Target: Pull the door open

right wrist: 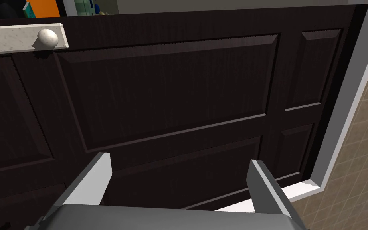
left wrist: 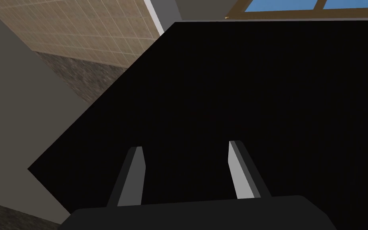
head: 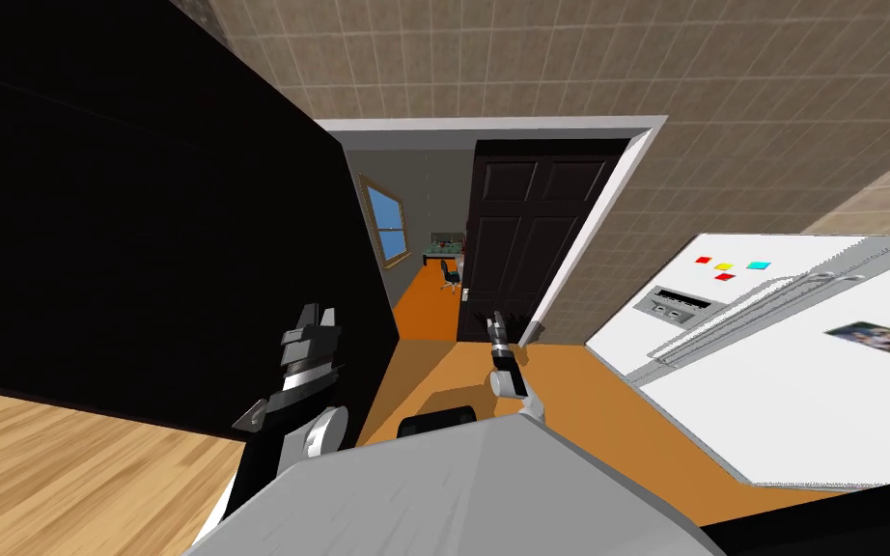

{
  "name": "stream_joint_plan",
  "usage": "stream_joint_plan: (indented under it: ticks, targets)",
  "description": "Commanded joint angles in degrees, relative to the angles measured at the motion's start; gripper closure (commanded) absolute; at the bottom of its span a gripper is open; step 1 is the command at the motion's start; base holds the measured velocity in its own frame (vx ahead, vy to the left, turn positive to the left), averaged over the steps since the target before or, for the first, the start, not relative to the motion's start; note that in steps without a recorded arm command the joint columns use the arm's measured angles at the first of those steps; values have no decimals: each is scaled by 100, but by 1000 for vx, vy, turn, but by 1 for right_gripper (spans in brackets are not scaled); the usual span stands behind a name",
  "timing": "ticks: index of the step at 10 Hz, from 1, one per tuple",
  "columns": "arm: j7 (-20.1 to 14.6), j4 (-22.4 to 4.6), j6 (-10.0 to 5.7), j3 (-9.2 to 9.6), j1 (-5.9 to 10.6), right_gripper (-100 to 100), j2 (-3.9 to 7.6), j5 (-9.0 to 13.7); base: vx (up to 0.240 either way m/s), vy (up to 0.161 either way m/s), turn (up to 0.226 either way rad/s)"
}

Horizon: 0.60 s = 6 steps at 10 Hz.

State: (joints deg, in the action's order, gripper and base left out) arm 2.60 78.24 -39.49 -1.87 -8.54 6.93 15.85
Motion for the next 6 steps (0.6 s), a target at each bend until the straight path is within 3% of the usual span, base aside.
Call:
stream_joint_plan:
  ticks: [1,5,6]
  targets:
    - [56,-251,-29,-1,102,-100,-1,53,95,-8,68]
    - [151,-913,-141,-2,356,-100,30,186,95,-15,64]
    - [151,-918,-141,-2,356,-100,30,186,66,-19,27]
